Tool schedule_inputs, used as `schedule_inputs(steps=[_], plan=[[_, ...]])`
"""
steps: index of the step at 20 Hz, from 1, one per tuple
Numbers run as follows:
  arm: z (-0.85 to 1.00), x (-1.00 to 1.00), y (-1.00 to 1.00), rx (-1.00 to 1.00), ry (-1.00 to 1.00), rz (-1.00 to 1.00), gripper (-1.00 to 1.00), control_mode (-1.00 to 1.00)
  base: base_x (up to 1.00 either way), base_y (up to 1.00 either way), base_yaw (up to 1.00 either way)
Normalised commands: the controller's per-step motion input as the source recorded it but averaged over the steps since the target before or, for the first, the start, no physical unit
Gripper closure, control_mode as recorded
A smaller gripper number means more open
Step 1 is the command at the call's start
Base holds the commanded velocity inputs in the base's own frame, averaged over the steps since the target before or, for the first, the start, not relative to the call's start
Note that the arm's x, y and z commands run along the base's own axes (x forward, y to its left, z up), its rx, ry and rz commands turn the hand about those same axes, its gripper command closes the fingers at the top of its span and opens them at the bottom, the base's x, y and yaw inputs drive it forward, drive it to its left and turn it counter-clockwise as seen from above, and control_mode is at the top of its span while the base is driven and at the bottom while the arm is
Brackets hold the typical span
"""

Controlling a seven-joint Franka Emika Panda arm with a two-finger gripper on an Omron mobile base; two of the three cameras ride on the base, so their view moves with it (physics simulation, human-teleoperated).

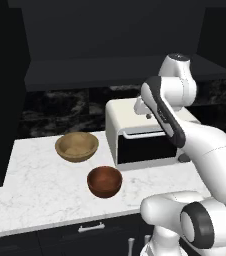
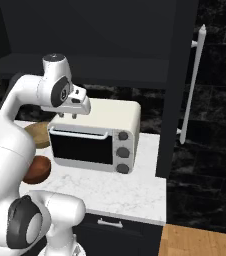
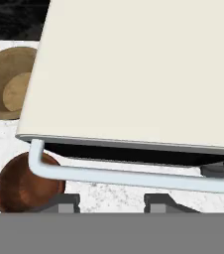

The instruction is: Pick up the bowls on the counter and stack them on top of one another in the open cabinet. Place the smaller bowl on top of the larger bowl.

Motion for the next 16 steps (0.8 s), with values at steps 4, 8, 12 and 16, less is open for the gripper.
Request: schedule_inputs(steps=[4,8,12,16], plan=[[-0.14,-0.06,0.16,-0.07,0.0,0.0,-1.0,-1.0,0.0,0.0,0.0],[-0.08,-0.61,0.62,-0.16,0.0,0.11,-1.0,-1.0,0.0,0.0,0.0],[-0.32,-0.62,1.0,-0.07,0.01,0.13,-1.0,-1.0,0.0,0.0,0.0],[-0.85,-0.34,1.0,-0.1,0.04,0.22,-1.0,-1.0,0.0,0.0,0.0]])
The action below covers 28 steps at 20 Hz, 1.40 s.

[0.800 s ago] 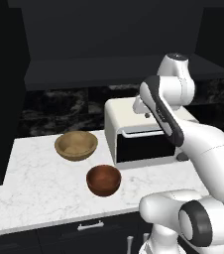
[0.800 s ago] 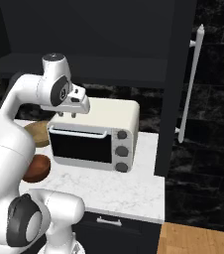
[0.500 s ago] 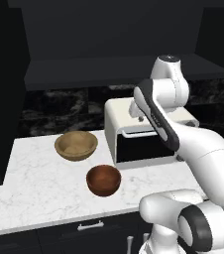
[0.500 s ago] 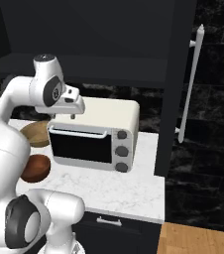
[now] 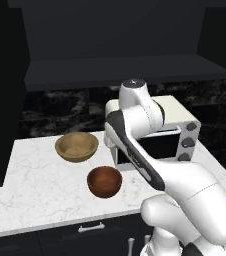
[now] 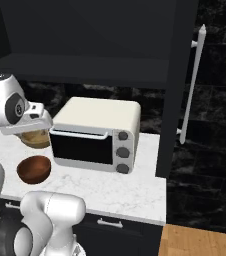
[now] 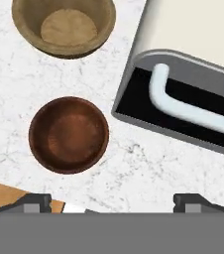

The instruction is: Pick up the bowls on the counter and stack them on top of one another in the open cabinet. Place the smaller bowl on top of the larger bowl.

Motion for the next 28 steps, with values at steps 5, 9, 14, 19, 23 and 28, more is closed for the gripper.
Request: schedule_inputs(steps=[5,9,14,19,23,28], plan=[[-0.96,-0.06,1.0,-0.28,0.31,0.17,-1.0,-1.0,0.0,0.0,0.0],[-1.0,0.12,0.8,-0.17,0.25,0.03,-1.0,-1.0,0.0,0.0,0.0],[-0.76,0.06,0.57,-0.02,0.12,0.02,-1.0,-1.0,0.0,0.0,0.0],[-0.57,0.24,0.13,0.0,0.05,0.03,-1.0,-1.0,0.0,0.0,0.0],[-0.55,0.46,0.0,0.0,0.01,0.04,-1.0,-1.0,0.0,0.0,0.0],[-0.58,0.44,0.0,0.0,0.0,0.07,-1.0,-1.0,0.0,0.0,0.0]])
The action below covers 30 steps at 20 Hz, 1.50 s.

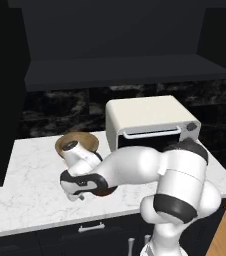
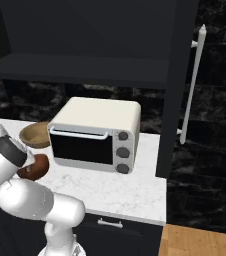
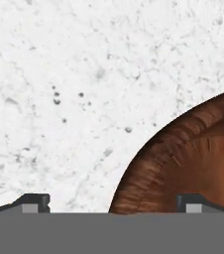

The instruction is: Pick up the bowls on the counter and stack them on top of one another in the open cabinet. Place the smaller bowl on top of the larger bowl.

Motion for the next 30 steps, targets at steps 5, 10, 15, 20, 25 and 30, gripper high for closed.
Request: schedule_inputs(steps=[5,10,15,20,25,30], plan=[[-0.36,0.19,0.0,0.0,0.0,0.06,1.0,-1.0,0.0,0.0,0.0],[-0.08,0.0,0.0,0.0,0.0,0.0,1.0,-1.0,0.0,0.0,0.0],[0.06,-0.04,-0.04,0.01,-0.01,0.02,1.0,-1.0,0.0,0.0,0.0],[0.79,-0.37,0.0,0.11,-0.21,0.14,1.0,-1.0,0.0,0.0,0.0],[1.0,-0.03,-0.01,0.07,-0.28,0.23,1.0,-1.0,0.0,0.0,0.0],[0.74,0.83,-0.06,0.22,-0.03,0.29,1.0,-1.0,0.0,0.0,0.0]])
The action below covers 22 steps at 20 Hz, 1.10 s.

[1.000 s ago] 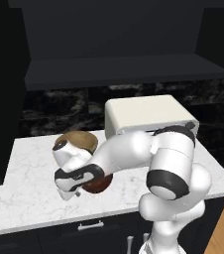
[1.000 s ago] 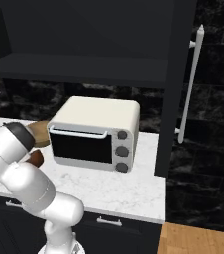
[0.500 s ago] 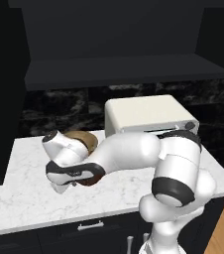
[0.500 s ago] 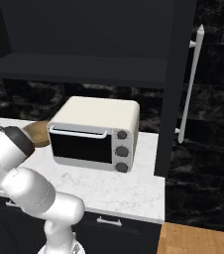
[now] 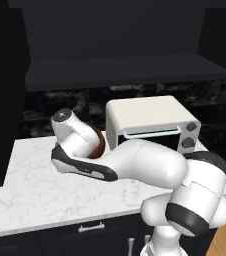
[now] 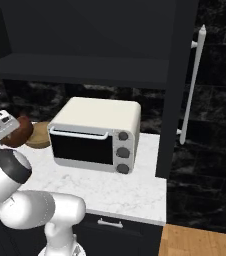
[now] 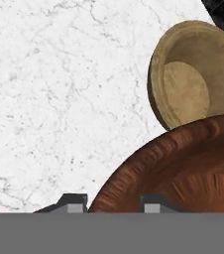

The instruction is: Pick up the bowls on the counter and stack them on top of one another in the open cabinet. Place the smaller bowl on top of the larger bowl.

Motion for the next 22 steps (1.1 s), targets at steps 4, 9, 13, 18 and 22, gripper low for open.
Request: schedule_inputs(steps=[4,9,13,18,22], plan=[[0.54,0.99,-0.03,0.26,0.04,0.3,1.0,-1.0,0.0,0.0,0.0],[-0.04,1.0,0.0,0.06,0.21,0.15,1.0,-1.0,0.0,0.0,0.0],[-0.03,0.75,0.12,0.0,0.15,0.05,1.0,-1.0,0.0,0.0,0.0],[-0.36,0.56,0.28,0.0,0.11,0.06,1.0,-1.0,0.0,0.0,0.0],[-0.52,0.51,0.25,-0.02,0.07,0.05,1.0,-1.0,0.0,0.0,0.0]])
